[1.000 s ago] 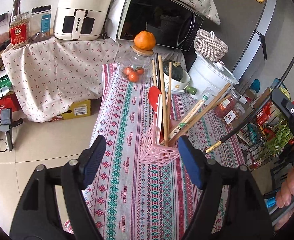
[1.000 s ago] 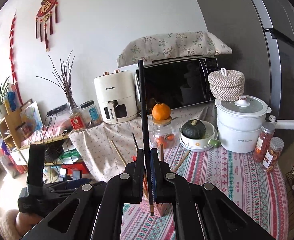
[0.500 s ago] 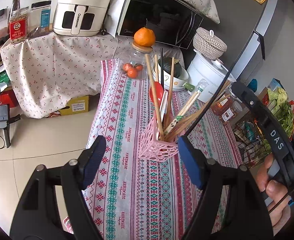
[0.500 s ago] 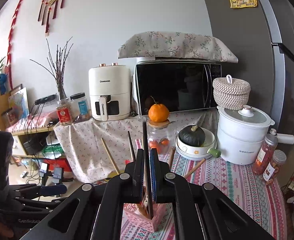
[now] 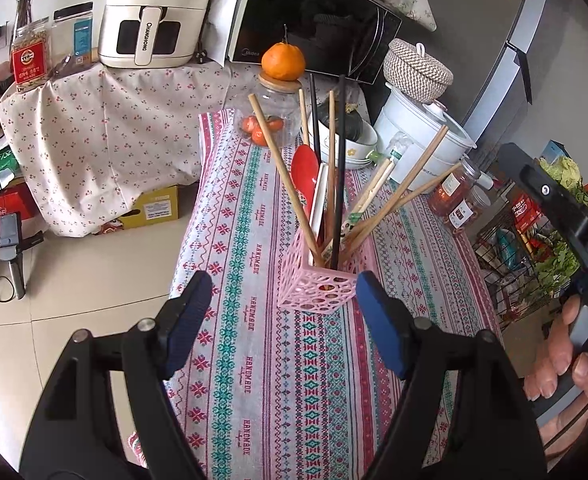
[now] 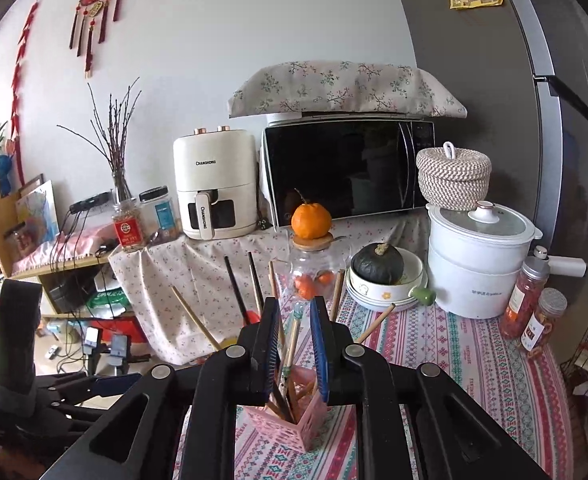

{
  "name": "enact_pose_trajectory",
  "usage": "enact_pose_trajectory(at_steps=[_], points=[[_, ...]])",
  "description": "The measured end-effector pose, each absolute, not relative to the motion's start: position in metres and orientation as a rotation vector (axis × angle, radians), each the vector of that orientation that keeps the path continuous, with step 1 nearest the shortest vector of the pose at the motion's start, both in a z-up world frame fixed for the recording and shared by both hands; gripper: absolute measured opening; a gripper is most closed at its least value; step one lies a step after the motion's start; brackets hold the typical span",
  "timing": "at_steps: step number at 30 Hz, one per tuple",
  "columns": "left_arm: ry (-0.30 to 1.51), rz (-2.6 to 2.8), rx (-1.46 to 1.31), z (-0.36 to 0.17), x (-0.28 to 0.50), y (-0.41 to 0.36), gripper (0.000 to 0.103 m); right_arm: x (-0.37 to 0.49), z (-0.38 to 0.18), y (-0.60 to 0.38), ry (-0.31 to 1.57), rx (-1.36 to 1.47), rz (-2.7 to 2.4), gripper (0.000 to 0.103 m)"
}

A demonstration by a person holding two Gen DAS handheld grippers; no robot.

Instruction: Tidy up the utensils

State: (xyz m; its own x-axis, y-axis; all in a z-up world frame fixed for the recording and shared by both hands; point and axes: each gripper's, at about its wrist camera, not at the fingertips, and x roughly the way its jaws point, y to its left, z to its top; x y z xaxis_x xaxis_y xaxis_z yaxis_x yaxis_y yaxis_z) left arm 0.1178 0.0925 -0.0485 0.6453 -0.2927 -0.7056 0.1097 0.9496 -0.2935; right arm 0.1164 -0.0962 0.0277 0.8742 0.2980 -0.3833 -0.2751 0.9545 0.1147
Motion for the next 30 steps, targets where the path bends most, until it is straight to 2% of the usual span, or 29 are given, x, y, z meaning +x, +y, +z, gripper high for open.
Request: enact_pose_trajectory(at_steps=[5, 11, 15, 19, 21, 22, 30], points=[[0.836, -0.228, -0.222, -0.045, 0.114, 0.085, 0.082, 0.095, 0.041, -0.122, 0.388, 0.087, 0.302, 0.054], [0.819, -0.21, -0.207, -0.04, 0.109, 0.076, 0.085, 0.073, 0.044, -0.164, 0.42, 0.149, 0.238, 0.078], [0.812, -0.197, -0.202, -0.036, 0.099, 0.068, 0.087, 0.059, 0.042, -0.191, 0.438, 0.167, 0.17, 0.085], [0.793, -0.171, -0.187, -0.03, 0.084, 0.058, 0.096, 0.044, 0.04, -0.211, 0.461, 0.173, 0.101, 0.09], [0.786, -0.151, -0.18, -0.028, 0.075, 0.053, 0.099, 0.036, 0.038, -0.219, 0.472, 0.186, 0.078, 0.095], [0.782, -0.136, -0.172, -0.026, 0.071, 0.05, 0.101, 0.033, 0.036, -0.221, 0.482, 0.188, 0.063, 0.102], [0.71, -0.052, -0.104, -0.009, 0.033, 0.036, 0.102, 0.006, 0.02, -0.215, 0.57, 0.052, -0.005, 0.103]])
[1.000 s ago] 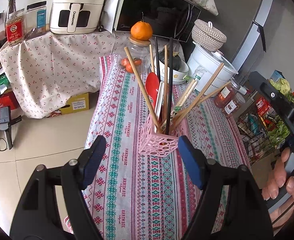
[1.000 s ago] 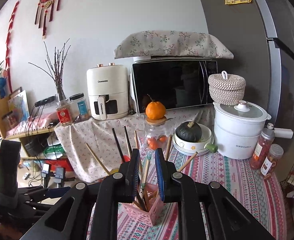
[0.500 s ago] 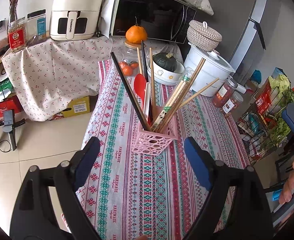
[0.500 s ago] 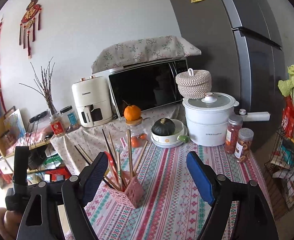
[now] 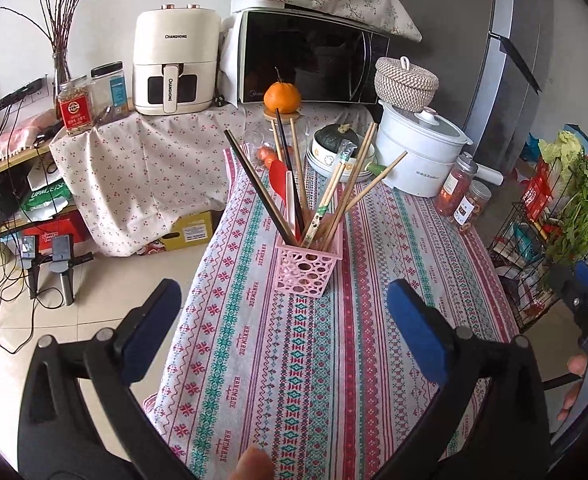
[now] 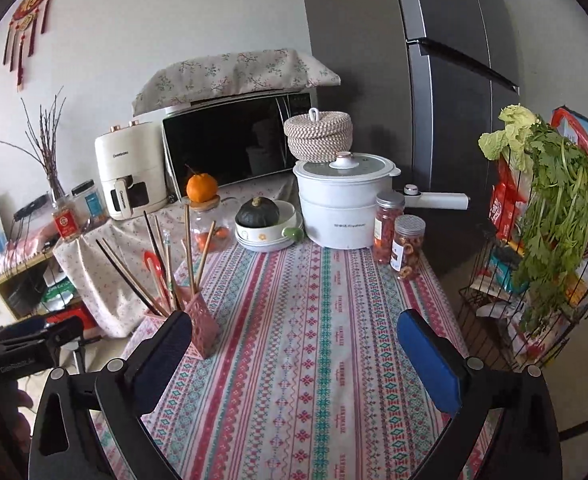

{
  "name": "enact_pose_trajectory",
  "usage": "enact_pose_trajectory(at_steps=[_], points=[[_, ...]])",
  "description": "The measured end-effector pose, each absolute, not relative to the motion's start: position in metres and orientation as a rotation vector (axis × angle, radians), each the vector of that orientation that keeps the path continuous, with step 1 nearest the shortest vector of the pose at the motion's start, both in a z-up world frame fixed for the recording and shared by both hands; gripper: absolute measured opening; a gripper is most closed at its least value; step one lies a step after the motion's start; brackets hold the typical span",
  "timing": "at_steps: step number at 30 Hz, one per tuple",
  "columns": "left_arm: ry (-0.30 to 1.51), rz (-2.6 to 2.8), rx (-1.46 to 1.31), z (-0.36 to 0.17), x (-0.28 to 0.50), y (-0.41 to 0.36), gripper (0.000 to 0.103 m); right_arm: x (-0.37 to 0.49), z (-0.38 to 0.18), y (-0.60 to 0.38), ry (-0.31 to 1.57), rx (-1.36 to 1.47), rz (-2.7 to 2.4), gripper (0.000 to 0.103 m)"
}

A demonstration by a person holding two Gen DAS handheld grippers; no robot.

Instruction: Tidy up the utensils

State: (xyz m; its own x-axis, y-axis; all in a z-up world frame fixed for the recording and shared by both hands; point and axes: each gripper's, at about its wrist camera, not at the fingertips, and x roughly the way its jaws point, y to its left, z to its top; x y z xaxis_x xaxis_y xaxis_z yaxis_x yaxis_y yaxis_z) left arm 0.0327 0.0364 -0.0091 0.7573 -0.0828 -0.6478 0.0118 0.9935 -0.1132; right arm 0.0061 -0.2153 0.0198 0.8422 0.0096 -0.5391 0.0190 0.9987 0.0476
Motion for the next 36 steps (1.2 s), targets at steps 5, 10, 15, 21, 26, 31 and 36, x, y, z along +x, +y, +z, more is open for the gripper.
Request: enact_pose_trajectory(at_steps=[5, 10, 15, 21, 26, 31, 36], points=[[0.658, -0.059, -0.077, 0.001, 0.014, 0.028, 0.102, -0.007, 0.016, -0.208, 0.606, 0.027, 0.023, 0.103], [0.653, -0.056, -0.029, 0.0, 0.01, 0.014, 0.102, -0.013, 0.016, -0.203, 0.613, 0.014, 0.02, 0.103], [0.672, -0.048, -0.012, -0.004, 0.009, 0.007, 0.102, -0.015, 0.02, -0.203, 0.597, 0.006, 0.005, 0.103], [0.669, -0.05, 0.0, -0.005, 0.005, 0.0, 0.102, -0.012, 0.016, -0.203, 0.613, 0.013, 0.013, 0.103], [0.68, -0.048, 0.005, -0.009, 0.006, -0.002, 0.102, -0.007, 0.01, -0.203, 0.637, 0.022, 0.009, 0.103], [0.682, -0.053, 0.008, -0.01, 0.006, -0.003, 0.102, -0.006, 0.007, -0.202, 0.654, 0.026, 0.013, 0.103], [0.682, -0.063, 0.015, -0.011, 0.004, -0.005, 0.102, -0.005, 0.005, -0.202, 0.659, 0.026, 0.014, 0.103]])
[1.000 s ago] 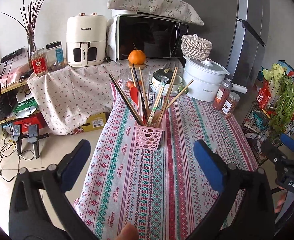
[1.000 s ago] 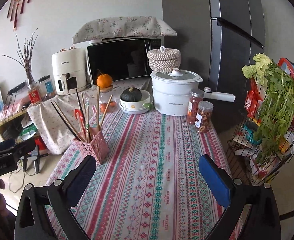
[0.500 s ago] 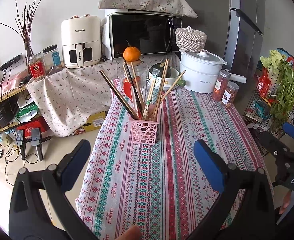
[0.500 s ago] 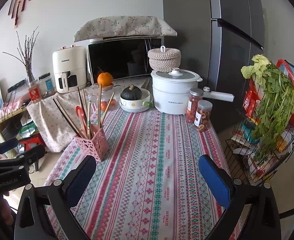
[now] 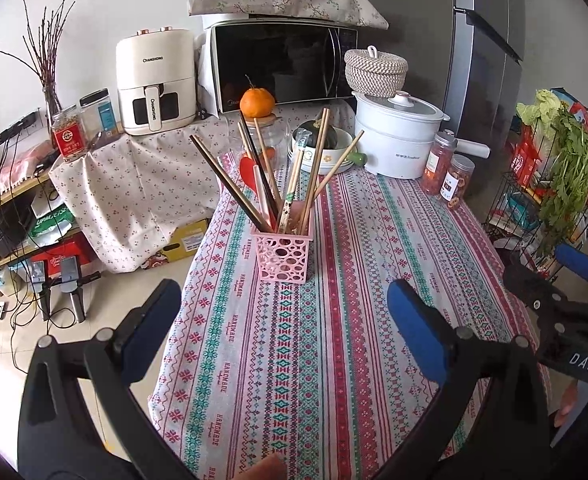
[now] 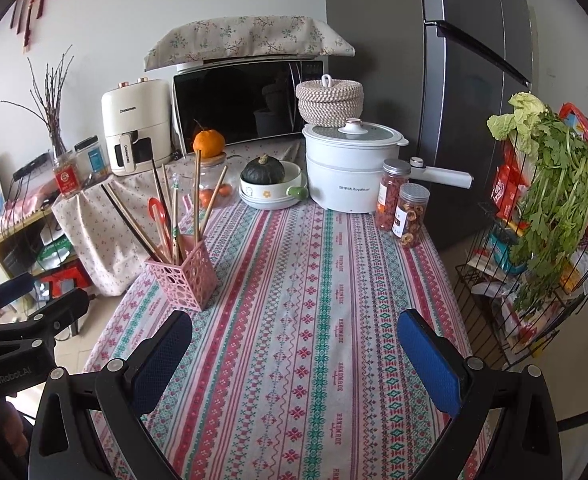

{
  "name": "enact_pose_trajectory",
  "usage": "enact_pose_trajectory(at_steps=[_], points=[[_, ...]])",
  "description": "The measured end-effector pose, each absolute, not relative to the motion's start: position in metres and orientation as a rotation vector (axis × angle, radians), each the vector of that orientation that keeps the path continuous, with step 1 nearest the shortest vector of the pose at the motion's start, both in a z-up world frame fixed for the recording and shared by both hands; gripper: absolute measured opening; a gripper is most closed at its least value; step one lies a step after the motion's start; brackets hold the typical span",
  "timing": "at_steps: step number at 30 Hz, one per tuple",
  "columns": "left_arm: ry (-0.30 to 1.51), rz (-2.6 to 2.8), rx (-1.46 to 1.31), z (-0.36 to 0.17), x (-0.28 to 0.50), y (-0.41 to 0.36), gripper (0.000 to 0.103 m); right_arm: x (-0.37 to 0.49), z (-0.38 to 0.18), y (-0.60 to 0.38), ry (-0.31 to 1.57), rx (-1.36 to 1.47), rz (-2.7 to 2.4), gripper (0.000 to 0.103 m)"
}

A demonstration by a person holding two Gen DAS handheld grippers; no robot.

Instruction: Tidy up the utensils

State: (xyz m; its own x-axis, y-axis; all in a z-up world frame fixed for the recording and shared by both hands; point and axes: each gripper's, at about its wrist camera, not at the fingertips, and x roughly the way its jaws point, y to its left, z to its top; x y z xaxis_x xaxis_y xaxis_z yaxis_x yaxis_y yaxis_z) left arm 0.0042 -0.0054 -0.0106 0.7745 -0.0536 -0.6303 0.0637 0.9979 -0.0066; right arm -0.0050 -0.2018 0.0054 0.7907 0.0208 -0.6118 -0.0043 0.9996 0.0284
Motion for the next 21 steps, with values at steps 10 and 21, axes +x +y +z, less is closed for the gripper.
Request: enact_pose_trajectory(at_steps=[10, 21], points=[[0.683, -0.074, 0.025, -0.0115, 0.0033, -0.0093, 0.102, -0.0036, 0.0042, -0.2038, 0.654, 0.031, 0.004, 0.103], [0.683, -0.077, 0.026, -0.0113, 0.0025, -0.0106, 0.102, -0.0036, 0.0024, -0.2035, 0.656, 0.031, 0.004, 0.103]])
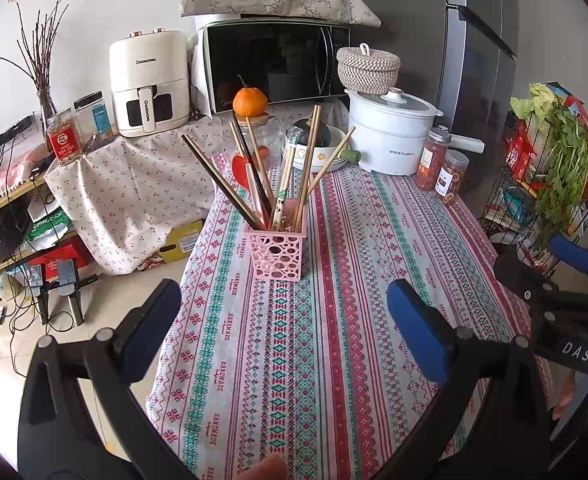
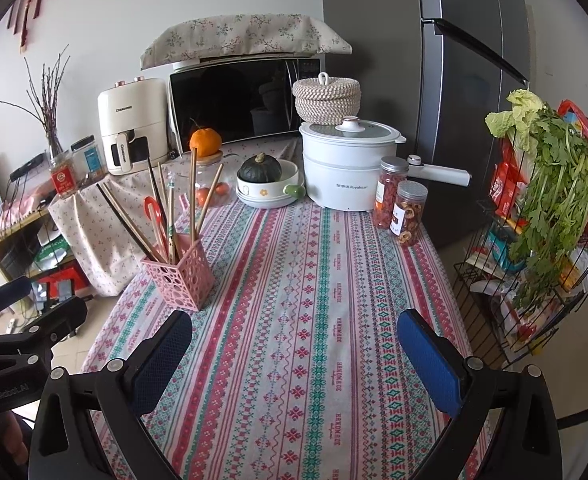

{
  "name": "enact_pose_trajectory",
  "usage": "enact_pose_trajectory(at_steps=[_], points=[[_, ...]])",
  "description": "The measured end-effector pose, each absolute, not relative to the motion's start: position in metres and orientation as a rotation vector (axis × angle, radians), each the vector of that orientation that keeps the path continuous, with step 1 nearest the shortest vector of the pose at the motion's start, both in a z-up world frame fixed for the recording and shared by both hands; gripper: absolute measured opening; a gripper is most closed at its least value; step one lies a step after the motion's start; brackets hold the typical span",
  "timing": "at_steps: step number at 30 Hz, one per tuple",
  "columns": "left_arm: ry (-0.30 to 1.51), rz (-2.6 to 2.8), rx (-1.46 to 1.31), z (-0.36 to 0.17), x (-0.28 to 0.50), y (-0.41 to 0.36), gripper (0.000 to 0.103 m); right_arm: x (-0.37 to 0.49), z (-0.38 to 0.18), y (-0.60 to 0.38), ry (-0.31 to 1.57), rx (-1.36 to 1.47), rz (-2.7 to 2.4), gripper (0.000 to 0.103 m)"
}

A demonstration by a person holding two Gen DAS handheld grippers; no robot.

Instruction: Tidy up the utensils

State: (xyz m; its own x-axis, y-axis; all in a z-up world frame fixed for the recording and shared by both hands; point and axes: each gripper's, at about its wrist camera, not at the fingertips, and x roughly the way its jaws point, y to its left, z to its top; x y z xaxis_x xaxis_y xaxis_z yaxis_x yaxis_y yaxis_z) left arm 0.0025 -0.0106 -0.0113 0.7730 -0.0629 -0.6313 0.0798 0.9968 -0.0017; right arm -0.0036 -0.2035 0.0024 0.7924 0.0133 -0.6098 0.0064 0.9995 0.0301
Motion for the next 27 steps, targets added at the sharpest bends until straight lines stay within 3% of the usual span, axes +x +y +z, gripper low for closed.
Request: enact_pose_trajectory(at_steps=[27], points=[[0.684, -0.079, 0.027, -0.0116, 0.0023, -0.011, 0.102, -0.0045, -0.0028, -0.2034, 0.665, 0.032, 0.01, 0.103]])
